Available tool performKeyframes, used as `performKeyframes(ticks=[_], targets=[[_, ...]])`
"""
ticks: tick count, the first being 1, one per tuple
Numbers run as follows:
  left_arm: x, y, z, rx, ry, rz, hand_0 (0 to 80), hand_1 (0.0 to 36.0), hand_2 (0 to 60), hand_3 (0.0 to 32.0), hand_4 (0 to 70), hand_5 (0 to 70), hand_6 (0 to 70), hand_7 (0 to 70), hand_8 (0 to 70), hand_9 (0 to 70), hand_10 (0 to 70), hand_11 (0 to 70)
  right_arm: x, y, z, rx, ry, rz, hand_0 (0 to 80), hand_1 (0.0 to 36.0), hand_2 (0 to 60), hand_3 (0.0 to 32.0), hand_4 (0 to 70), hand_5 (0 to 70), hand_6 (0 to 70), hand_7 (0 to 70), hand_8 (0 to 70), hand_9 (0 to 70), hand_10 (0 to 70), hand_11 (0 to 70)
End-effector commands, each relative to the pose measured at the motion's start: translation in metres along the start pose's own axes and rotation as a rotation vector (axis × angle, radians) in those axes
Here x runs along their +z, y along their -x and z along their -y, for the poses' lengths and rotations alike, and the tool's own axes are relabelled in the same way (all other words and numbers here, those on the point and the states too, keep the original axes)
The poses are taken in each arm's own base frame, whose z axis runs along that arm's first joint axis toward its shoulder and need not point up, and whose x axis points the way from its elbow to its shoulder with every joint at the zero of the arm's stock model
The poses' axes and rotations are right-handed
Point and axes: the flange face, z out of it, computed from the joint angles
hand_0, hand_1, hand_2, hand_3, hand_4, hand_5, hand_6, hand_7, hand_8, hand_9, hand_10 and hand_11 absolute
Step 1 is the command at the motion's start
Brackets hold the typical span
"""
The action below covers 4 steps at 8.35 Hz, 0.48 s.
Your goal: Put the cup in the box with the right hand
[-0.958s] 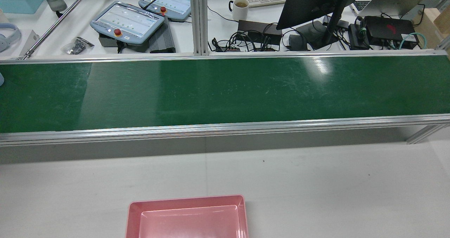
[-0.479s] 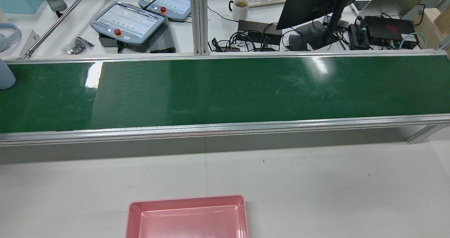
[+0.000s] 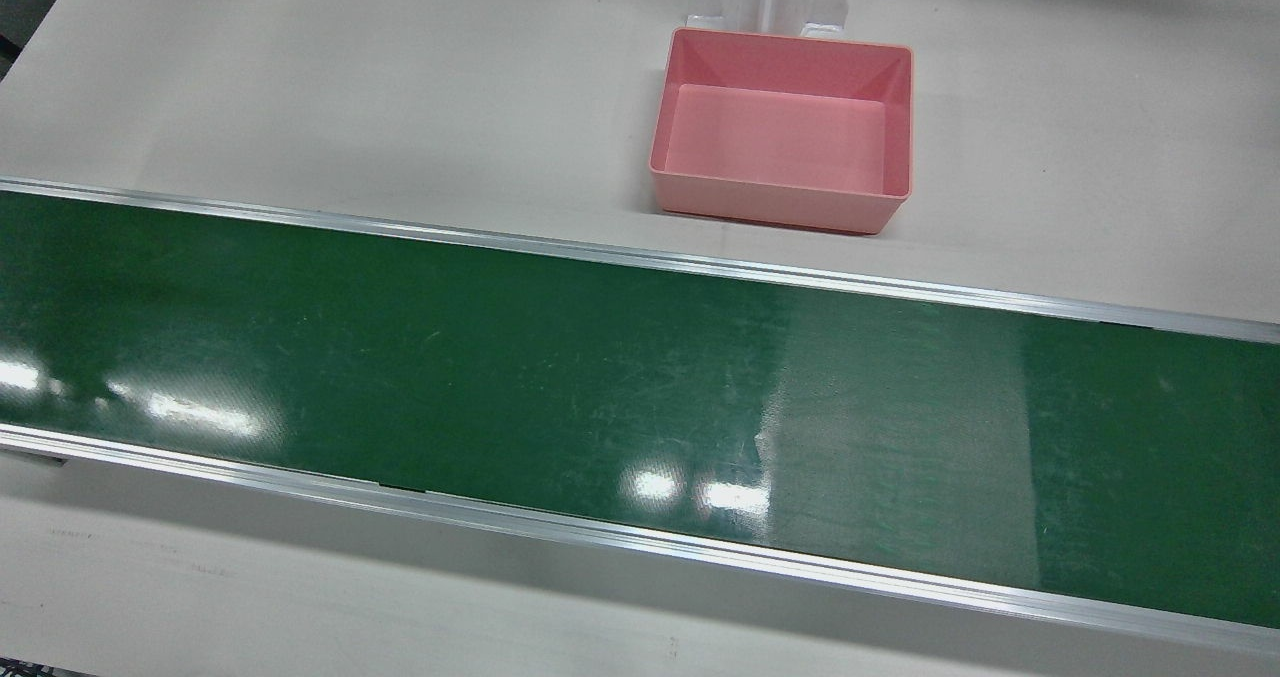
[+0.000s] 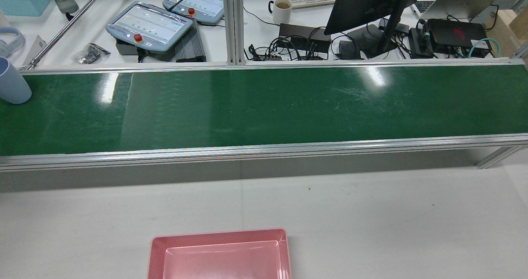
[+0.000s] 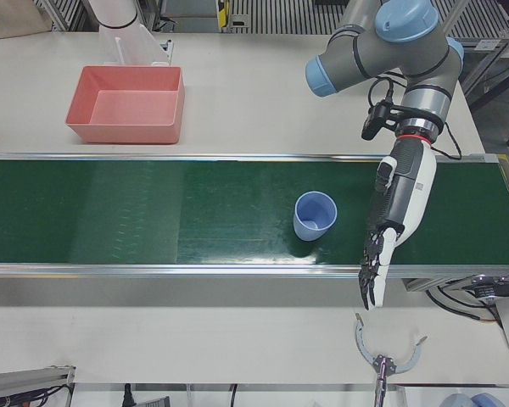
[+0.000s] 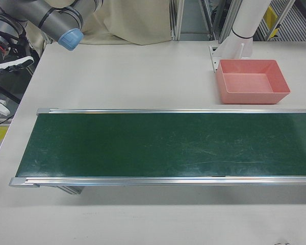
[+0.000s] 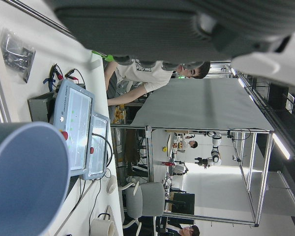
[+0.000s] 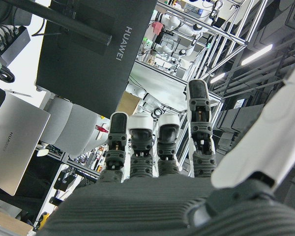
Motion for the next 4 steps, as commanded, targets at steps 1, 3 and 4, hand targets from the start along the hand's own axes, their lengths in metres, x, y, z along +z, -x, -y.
performKeyframes(ticks=[1,3,4], targets=[[0.0,0.0,0.0,0.0,0.0,0.0,0.0,0.0,0.0,0.0,0.0,0.0,0.0,0.0,0.0,0.0,0.0,0.0,0.0,-0.0004,0.0002,0.0,0.0,-0.001,42.6,0.0,0.0,0.0,38.1,5.6,32.5,70.0,50.0,70.0,20.2,28.5],[0.0002,0.0,0.0005,0.0,0.0,0.0,0.0,0.0,0.0,0.0,0.0,0.0,0.0,0.0,0.0,0.0,0.0,0.0,0.0009,0.0003,-0.0012,0.0,0.002,0.0,42.9,0.0,0.0,0.0,36.6,5.7,32.4,70.0,49.9,70.0,20.2,28.7],[0.0002,0.0,0.0005,0.0,0.0,0.0,0.0,0.0,0.0,0.0,0.0,0.0,0.0,0.0,0.0,0.0,0.0,0.0,0.0002,-0.0001,-0.0005,0.0,0.001,0.0,43.1,0.0,0.0,0.0,37.2,5.7,32.6,70.0,50.0,70.0,20.2,28.7]])
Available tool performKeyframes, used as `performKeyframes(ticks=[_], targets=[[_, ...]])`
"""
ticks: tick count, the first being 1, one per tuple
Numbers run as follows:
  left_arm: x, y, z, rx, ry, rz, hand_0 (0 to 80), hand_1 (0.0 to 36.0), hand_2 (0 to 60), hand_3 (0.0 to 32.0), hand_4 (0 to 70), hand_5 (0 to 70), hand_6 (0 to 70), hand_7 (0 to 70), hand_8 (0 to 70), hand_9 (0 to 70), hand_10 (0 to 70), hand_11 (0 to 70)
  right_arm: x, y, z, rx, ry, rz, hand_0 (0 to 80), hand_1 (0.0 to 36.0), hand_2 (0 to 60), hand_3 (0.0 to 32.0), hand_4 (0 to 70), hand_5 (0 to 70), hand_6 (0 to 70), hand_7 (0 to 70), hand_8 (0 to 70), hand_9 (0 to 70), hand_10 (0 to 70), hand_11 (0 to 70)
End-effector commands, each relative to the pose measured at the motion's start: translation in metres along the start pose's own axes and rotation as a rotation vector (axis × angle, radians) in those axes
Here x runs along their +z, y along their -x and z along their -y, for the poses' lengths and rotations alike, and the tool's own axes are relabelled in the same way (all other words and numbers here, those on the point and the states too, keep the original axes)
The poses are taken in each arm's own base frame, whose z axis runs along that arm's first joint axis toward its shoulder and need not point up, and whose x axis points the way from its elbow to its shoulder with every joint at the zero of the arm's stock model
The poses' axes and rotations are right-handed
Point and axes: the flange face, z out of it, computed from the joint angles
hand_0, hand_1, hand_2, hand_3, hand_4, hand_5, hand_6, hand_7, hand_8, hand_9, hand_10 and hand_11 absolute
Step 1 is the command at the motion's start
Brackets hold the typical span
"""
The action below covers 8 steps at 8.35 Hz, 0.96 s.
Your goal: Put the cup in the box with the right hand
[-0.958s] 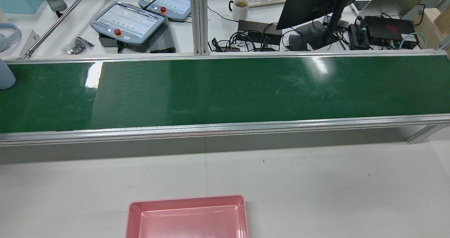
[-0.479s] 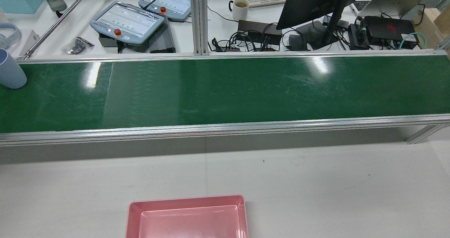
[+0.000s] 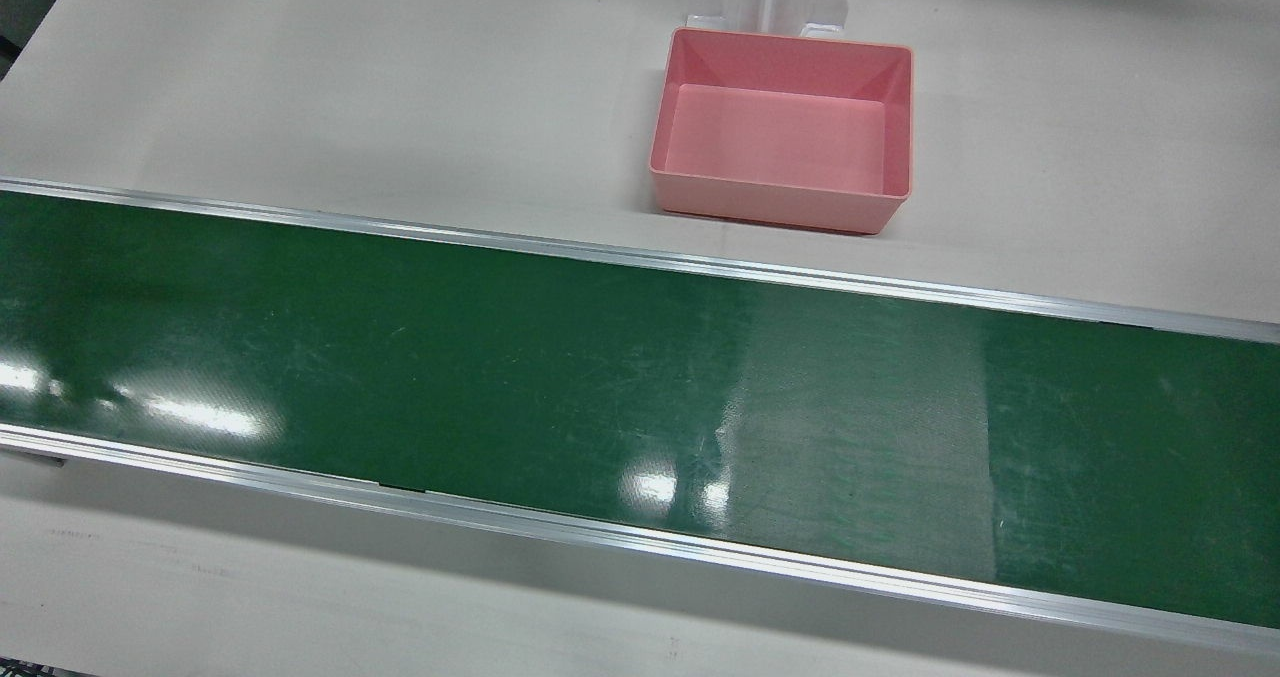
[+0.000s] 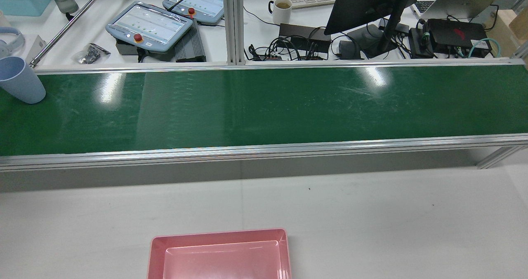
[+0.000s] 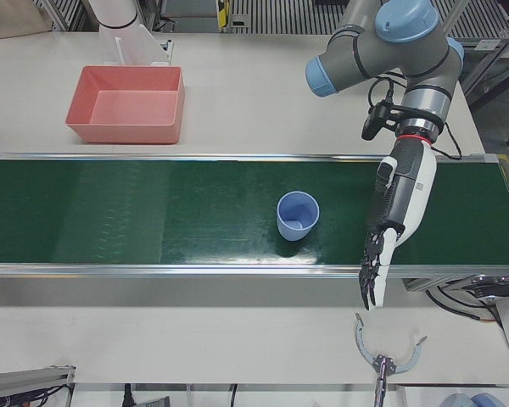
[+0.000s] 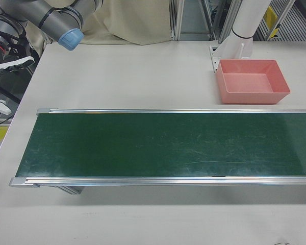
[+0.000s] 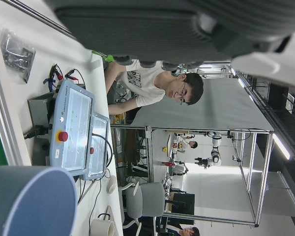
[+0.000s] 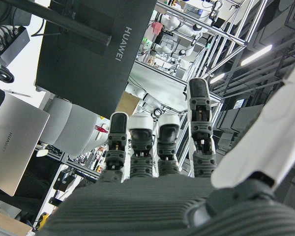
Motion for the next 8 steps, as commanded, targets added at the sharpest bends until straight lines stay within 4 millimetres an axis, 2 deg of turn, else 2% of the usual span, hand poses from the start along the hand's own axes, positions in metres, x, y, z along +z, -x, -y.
performKeyframes(ticks=[1,4,6,8], targets=[[0.0001,-0.0001,0.0002,0.0,0.0,-0.001,0.0,0.0,0.0,0.0,0.0,0.0,0.0,0.0,0.0,0.0,0.0,0.0,-0.0005,-0.0002,0.0002,0.0,0.0,0.0,43.1,0.0,0.0,0.0,37.1,5.7,32.5,70.0,49.9,70.0,20.1,28.5],[-0.0001,0.0001,0.0003,0.0,-0.001,0.001,0.0,0.0,0.0,0.0,0.0,0.0,0.0,0.0,0.0,0.0,0.0,0.0,0.0004,-0.0009,-0.0017,0.0,0.003,-0.002,43.1,0.0,0.0,0.0,34.8,5.8,32.0,70.0,49.7,70.0,19.8,28.1],[0.0001,0.0,0.0002,0.0,0.0,0.001,0.0,0.0,0.0,0.0,0.0,0.0,0.0,0.0,0.0,0.0,0.0,0.0,0.0023,-0.0051,-0.0033,0.0,0.007,-0.01,43.1,0.0,0.0,0.0,35.4,5.8,32.0,70.0,49.7,70.0,19.9,28.3],[-0.0001,0.0001,0.0003,0.0,-0.001,0.001,0.0,0.0,0.0,0.0,0.0,0.0,0.0,0.0,0.0,0.0,0.0,0.0,0.0057,-0.0086,-0.0078,0.0,0.017,-0.018,43.0,0.0,0.0,0.0,39.1,5.7,33.0,70.0,50.4,70.0,20.5,29.0]])
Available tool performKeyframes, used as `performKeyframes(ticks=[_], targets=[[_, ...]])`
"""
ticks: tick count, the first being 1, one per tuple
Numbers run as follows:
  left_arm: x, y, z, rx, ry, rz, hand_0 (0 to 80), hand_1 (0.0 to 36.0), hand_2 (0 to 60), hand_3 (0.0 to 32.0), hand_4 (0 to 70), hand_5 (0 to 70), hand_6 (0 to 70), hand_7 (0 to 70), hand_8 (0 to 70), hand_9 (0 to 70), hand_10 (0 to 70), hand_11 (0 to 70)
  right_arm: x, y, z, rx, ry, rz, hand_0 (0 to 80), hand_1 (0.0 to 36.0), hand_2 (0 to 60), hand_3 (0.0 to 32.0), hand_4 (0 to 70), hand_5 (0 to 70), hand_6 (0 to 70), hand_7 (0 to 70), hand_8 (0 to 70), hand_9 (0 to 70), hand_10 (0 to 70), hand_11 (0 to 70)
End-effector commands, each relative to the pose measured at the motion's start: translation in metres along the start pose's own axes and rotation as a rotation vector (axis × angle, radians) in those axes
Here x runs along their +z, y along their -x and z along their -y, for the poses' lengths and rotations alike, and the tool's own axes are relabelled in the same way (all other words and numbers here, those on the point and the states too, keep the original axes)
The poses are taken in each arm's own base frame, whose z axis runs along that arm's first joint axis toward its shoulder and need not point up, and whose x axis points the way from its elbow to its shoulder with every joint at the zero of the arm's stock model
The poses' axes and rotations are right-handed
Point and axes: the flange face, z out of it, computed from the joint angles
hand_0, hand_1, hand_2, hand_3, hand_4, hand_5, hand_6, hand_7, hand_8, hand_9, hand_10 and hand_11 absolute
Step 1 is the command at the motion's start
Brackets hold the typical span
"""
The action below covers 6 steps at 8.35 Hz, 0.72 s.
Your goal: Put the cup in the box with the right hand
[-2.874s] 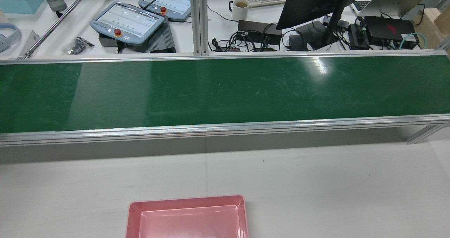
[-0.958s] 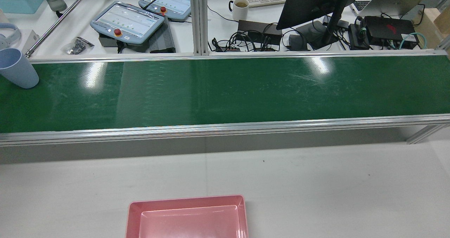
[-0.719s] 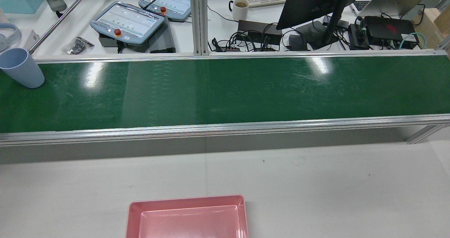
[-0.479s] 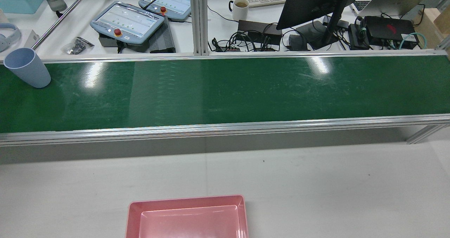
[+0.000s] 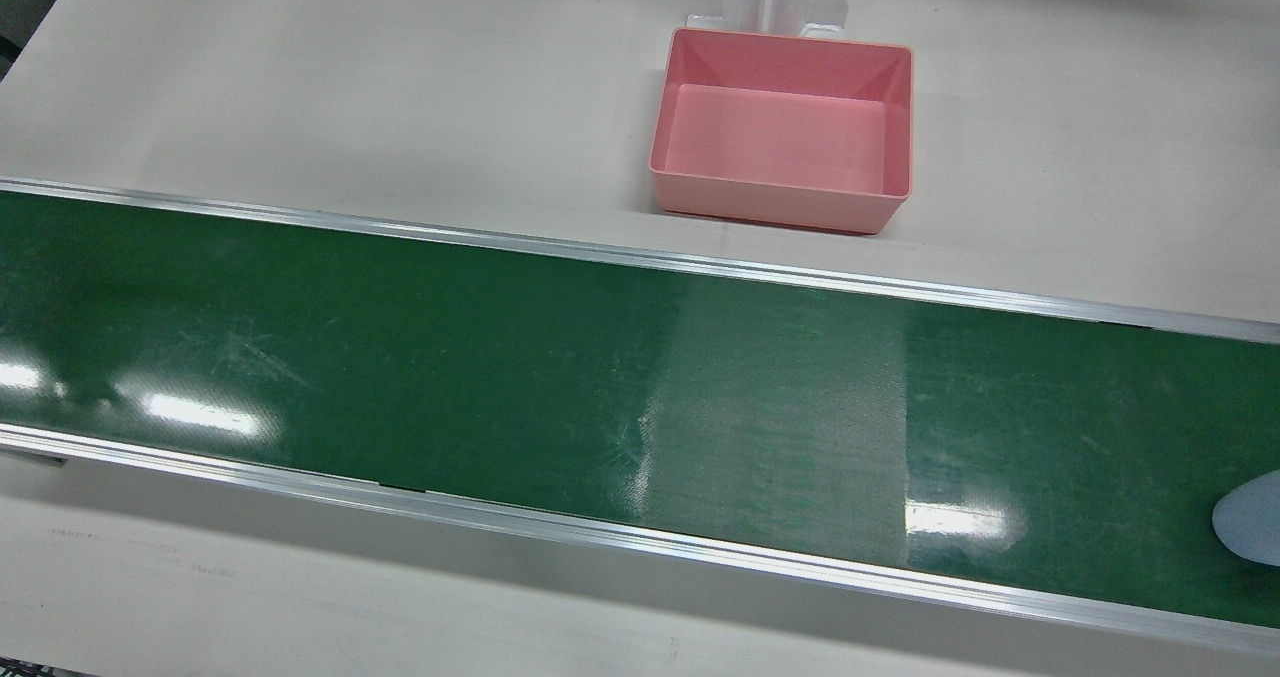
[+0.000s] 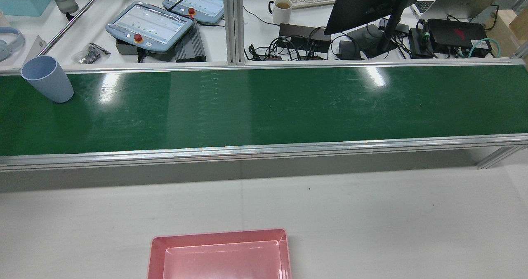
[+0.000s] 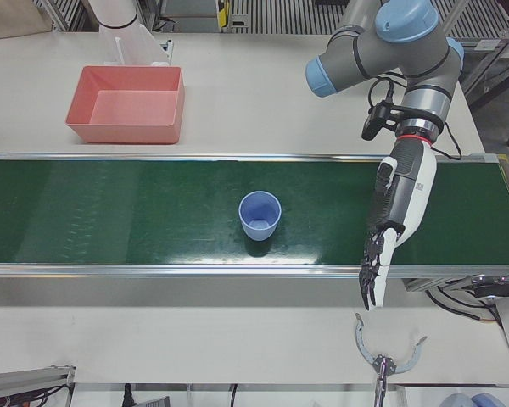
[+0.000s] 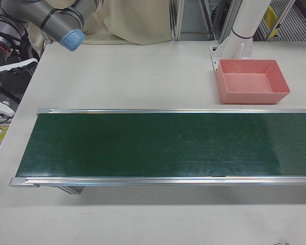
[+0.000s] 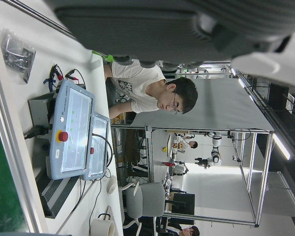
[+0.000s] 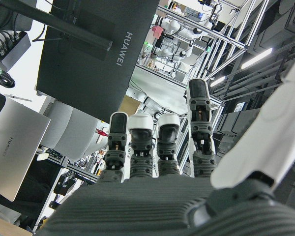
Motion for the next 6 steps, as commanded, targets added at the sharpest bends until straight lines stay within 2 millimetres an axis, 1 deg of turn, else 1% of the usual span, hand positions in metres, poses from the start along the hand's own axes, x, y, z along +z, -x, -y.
performKeyframes(ticks=[1,2,3,4,5,6], targets=[[0.0,0.0,0.0,0.0,-0.001,0.0,0.0,0.0,0.0,0.0,0.0,0.0,0.0,0.0,0.0,0.0,0.0,0.0,0.007,-0.007,-0.007,-0.001,0.017,-0.015,42.9,0.0,0.0,0.0,38.0,5.7,32.8,70.0,50.2,70.0,20.4,28.9],[0.0,0.0,0.0,0.0,-0.001,-0.001,0.0,0.0,0.0,0.0,0.0,0.0,0.0,0.0,0.0,0.0,0.0,0.0,0.01,-0.009,-0.01,-0.001,0.022,-0.019,43.0,0.0,0.0,0.0,37.1,5.7,32.6,70.0,50.1,70.0,20.2,28.6],[0.0,0.0,0.0,0.0,-0.001,0.0,0.0,0.0,0.0,0.0,0.0,0.0,0.0,0.0,0.0,0.0,0.0,0.0,0.01,-0.009,-0.011,-0.002,0.023,-0.021,43.1,0.0,0.0,0.0,37.8,5.7,32.8,70.0,50.4,70.0,20.5,29.1],[0.0,0.0,0.0,0.0,-0.001,0.0,0.0,0.0,0.0,0.0,0.0,0.0,0.0,0.0,0.0,0.0,0.0,0.0,0.013,-0.009,-0.024,-0.004,0.049,-0.02,43.0,0.0,0.0,0.0,39.3,5.7,33.2,70.0,50.7,70.0,20.9,29.6],[0.0,0.0,-0.001,0.0,0.001,0.0,0.0,0.0,0.0,0.0,0.0,0.0,0.0,0.0,0.0,0.0,0.0,0.0,0.016,-0.016,-0.038,-0.006,0.078,-0.035,43.0,0.0,0.0,0.0,38.6,5.7,32.5,70.0,50.0,70.0,20.5,29.1],[0.0,0.0,0.0,0.0,-0.001,0.0,0.0,0.0,0.0,0.0,0.0,0.0,0.0,0.0,0.0,0.0,0.0,0.0,0.021,-0.027,-0.047,-0.005,0.095,-0.057,43.9,0.0,0.0,0.0,35.2,5.6,30.9,70.0,47.4,70.0,18.3,26.0]])
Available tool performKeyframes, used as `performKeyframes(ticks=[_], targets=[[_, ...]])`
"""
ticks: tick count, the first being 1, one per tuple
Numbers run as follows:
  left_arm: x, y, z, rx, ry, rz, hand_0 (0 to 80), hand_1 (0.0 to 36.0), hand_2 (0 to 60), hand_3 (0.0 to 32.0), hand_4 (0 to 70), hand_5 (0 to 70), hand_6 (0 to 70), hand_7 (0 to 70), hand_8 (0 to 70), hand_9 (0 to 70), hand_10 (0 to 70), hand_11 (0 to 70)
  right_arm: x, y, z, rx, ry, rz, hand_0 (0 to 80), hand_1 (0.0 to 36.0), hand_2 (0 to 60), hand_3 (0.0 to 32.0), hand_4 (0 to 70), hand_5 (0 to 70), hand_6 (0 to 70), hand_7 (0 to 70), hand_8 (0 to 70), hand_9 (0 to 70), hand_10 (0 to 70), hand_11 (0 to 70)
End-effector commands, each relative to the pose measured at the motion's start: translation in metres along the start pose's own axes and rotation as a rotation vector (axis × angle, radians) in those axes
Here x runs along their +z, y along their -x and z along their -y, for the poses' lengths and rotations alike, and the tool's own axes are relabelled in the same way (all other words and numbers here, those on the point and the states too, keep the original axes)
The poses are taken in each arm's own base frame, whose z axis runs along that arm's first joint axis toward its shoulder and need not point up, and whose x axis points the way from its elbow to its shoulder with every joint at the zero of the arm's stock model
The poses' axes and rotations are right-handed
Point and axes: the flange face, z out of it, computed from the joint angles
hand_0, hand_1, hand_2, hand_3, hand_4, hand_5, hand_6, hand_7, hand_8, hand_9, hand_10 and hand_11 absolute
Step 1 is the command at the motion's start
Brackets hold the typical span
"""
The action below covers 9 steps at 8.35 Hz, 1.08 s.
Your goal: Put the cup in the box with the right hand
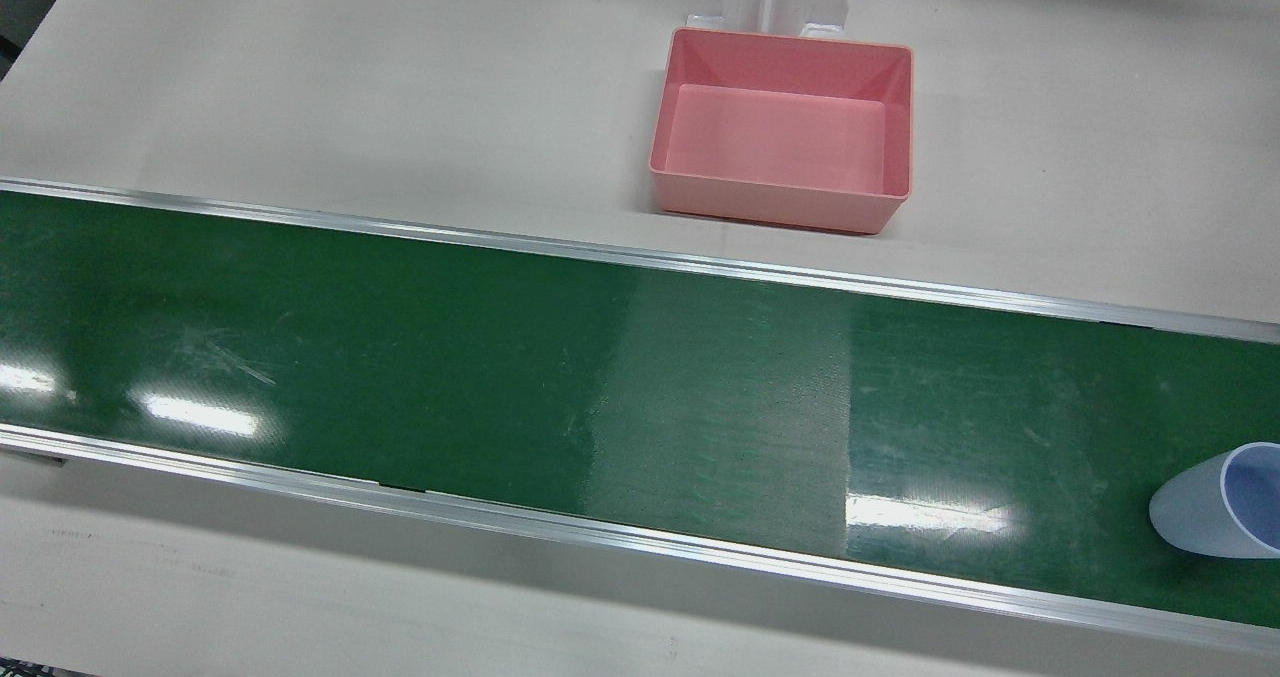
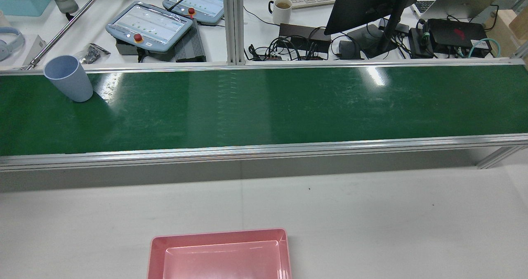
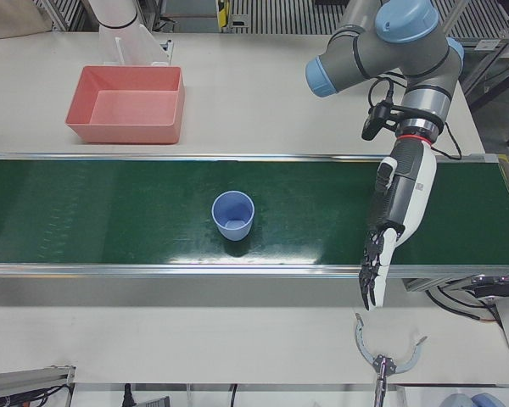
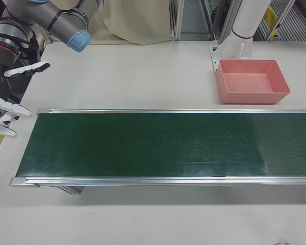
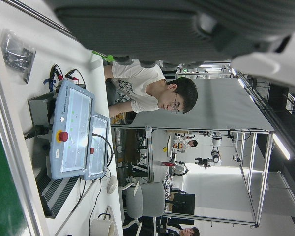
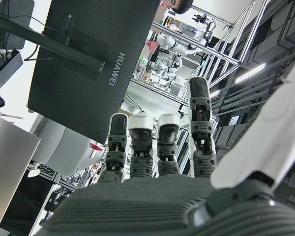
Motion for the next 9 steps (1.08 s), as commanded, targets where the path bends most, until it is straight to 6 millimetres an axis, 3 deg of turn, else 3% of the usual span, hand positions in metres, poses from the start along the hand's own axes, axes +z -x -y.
performKeyframes(ticks=[1,4,5,6,8,9], targets=[[0.0,0.0,0.0,0.0,0.0,0.0,0.0,0.0,0.0,0.0,0.0,0.0,0.0,0.0,0.0,0.0,0.0,0.0,-0.002,-0.023,-0.014,0.004,0.027,-0.044,44.6,0.0,0.0,0.0,37.0,5.1,30.1,70.0,45.3,70.0,16.5,23.4],[-0.001,0.0,-0.001,0.0,0.001,0.0,0.0,0.0,0.0,0.0,0.0,0.0,0.0,0.0,0.0,0.0,0.0,0.0,-0.045,-0.043,0.017,0.017,-0.048,-0.074,44.1,0.0,0.0,0.0,31.2,5.4,29.5,70.0,44.8,70.0,17.0,24.3],[0.0,0.0,-0.001,0.0,0.001,-0.001,0.0,0.0,0.0,0.0,0.0,0.0,0.0,0.0,0.0,0.0,0.0,0.0,-0.044,-0.046,0.02,0.017,-0.055,-0.079,42.6,0.0,0.0,0.0,29.2,5.5,29.8,70.0,45.6,70.0,17.6,25.2],[0.0,0.0,-0.001,0.0,0.001,0.0,0.0,0.0,0.0,0.0,0.0,0.0,0.0,0.0,0.0,0.0,0.0,0.0,-0.041,-0.045,0.018,0.016,-0.051,-0.077,40.5,0.0,0.0,0.0,32.8,5.2,30.9,70.0,47.0,70.0,18.7,26.4],[0.0,0.0,-0.001,0.0,0.001,0.0,0.0,0.0,0.0,0.0,0.0,0.0,0.0,0.0,0.0,0.0,0.0,0.0,-0.044,-0.041,0.012,0.014,-0.039,-0.069,27.0,0.0,0.0,0.0,38.8,4.5,33.8,70.0,50.5,70.0,21.3,29.8],[0.0,0.0,-0.001,0.0,0.001,0.0,0.0,0.0,0.0,0.0,0.0,0.0,0.0,0.0,0.0,0.0,0.0,0.0,-0.043,-0.038,0.007,0.011,-0.027,-0.064,28.7,0.0,0.0,0.0,38.5,4.4,33.1,70.0,49.6,70.0,20.2,28.2]])
